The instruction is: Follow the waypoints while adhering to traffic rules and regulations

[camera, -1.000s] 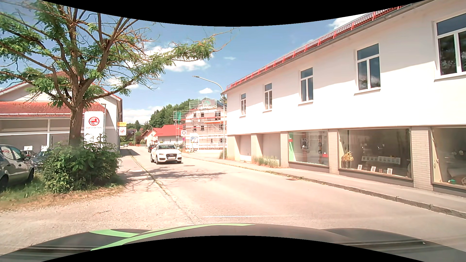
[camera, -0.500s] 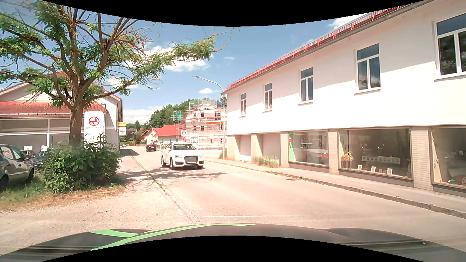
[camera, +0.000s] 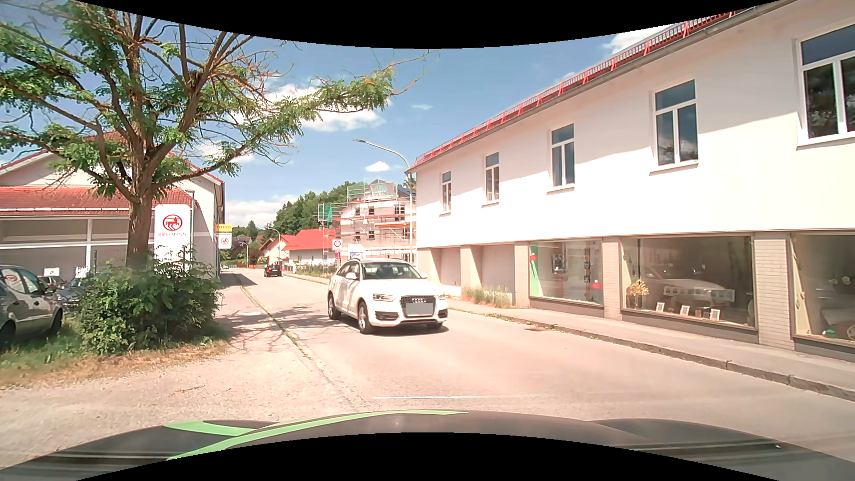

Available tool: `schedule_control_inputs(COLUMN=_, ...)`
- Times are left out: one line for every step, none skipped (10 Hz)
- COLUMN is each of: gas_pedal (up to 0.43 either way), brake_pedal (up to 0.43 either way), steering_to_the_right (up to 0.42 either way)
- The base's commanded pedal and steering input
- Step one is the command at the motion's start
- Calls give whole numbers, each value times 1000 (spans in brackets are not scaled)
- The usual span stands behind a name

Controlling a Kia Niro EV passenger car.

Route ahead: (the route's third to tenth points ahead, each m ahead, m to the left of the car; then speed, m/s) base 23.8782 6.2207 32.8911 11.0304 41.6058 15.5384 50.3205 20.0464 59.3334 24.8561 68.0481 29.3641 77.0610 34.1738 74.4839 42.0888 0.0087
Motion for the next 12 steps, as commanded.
schedule_control_inputs(gas_pedal=0, brake_pedal=305, steering_to_the_right=630)
schedule_control_inputs(gas_pedal=0, brake_pedal=305, steering_to_the_right=629)
schedule_control_inputs(gas_pedal=0, brake_pedal=305, steering_to_the_right=630)
schedule_control_inputs(gas_pedal=0, brake_pedal=305, steering_to_the_right=630)
schedule_control_inputs(gas_pedal=0, brake_pedal=305, steering_to_the_right=630)
schedule_control_inputs(gas_pedal=0, brake_pedal=305, steering_to_the_right=630)
schedule_control_inputs(gas_pedal=0, brake_pedal=305, steering_to_the_right=629)
schedule_control_inputs(gas_pedal=0, brake_pedal=305, steering_to_the_right=629)
schedule_control_inputs(gas_pedal=0, brake_pedal=305, steering_to_the_right=629)
schedule_control_inputs(gas_pedal=0, brake_pedal=262, steering_to_the_right=628)
schedule_control_inputs(gas_pedal=0, brake_pedal=226, steering_to_the_right=629)
schedule_control_inputs(gas_pedal=0, brake_pedal=146, steering_to_the_right=629)
